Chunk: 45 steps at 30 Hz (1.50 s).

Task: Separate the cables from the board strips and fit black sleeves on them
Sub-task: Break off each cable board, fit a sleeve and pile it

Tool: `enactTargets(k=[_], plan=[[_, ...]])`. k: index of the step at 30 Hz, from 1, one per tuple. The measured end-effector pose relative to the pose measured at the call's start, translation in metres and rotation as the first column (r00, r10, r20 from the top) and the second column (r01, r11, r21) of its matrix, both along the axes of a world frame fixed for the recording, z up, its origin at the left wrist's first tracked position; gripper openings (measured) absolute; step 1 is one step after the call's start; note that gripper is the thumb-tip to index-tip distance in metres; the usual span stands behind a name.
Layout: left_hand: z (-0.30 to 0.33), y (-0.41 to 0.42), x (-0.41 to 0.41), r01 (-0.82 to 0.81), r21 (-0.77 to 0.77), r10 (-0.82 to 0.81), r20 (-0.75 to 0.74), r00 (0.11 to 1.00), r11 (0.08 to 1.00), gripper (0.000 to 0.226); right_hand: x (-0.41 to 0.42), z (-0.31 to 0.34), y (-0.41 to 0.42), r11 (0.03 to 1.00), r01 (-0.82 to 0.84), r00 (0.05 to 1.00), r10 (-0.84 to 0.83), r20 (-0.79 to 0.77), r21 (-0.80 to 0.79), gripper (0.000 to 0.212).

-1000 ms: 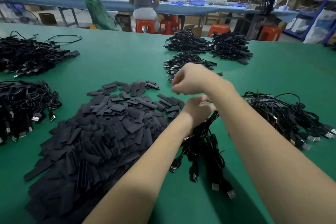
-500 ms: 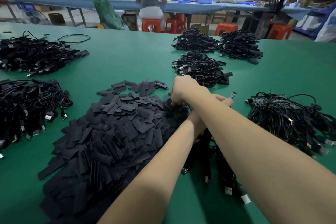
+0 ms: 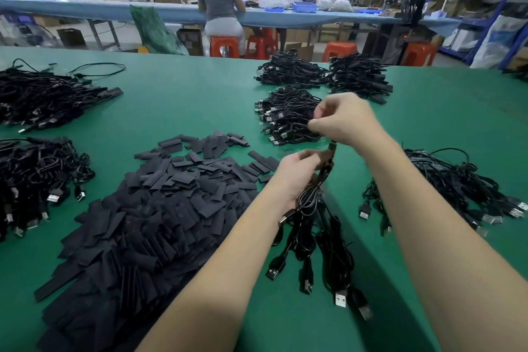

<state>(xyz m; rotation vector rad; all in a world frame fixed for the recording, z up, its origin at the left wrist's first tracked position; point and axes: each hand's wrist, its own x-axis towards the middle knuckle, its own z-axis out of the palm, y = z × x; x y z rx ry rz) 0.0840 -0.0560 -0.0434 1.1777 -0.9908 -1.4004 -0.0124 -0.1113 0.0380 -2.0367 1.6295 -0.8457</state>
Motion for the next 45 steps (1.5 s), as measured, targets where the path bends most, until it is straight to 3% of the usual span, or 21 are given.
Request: enactTargets(k=[2,3,5,9,12,22,28,32,37,45], plan=[[0.003,0.0,0.006,0.009,-0.006,-0.009,-0.072,0.997,1.0,0.008,-0.03,-0.006,0.01,0.997,-0.054,0.91,0.024,0.414,0.061,0.015],[0.003,0.0,0.008,0.023,-0.011,-0.023,-0.094,0.995,1.0,0.01,-0.042,-0.011,0.017,0.991,-0.103,0.804,0.03,0.594,0.089,0.017],[0.003,-0.001,0.014,0.066,-0.019,-0.067,-0.066,0.996,0.998,0.014,-0.059,-0.025,0.031,0.975,-0.189,0.589,0.016,0.808,0.119,0.023],[0.001,-0.003,0.021,0.188,-0.024,-0.189,-0.111,0.976,0.982,0.021,-0.067,-0.052,0.048,0.949,-0.272,0.25,-0.093,0.964,0.162,0.032],[-0.001,-0.003,0.02,0.261,-0.022,-0.262,-0.14,0.955,0.965,0.018,-0.06,-0.058,0.05,0.947,-0.282,0.112,-0.126,0.986,0.153,0.027],[-0.005,-0.007,0.02,0.345,-0.071,-0.352,-0.173,0.92,0.936,0.017,-0.051,-0.065,0.048,0.953,-0.267,0.015,-0.143,0.99,0.141,0.012],[-0.004,-0.004,0.022,0.321,-0.082,-0.328,-0.103,0.939,0.943,0.014,-0.051,-0.065,0.048,0.953,-0.269,0.042,-0.13,0.991,0.136,0.012],[-0.001,-0.003,0.023,0.335,-0.1,-0.339,-0.025,0.94,0.937,0.014,-0.054,-0.066,0.048,0.936,-0.325,0.121,-0.098,0.988,0.133,0.01],[0.004,-0.004,0.031,0.353,-0.125,-0.357,-0.008,0.934,0.927,0.014,-0.065,-0.065,0.046,0.906,-0.405,0.005,-0.13,0.992,0.121,0.009],[0.005,-0.002,0.027,0.336,-0.116,-0.339,-0.003,0.941,0.935,0.014,-0.059,-0.066,0.047,0.919,-0.387,0.038,-0.059,0.998,0.069,0.013]])
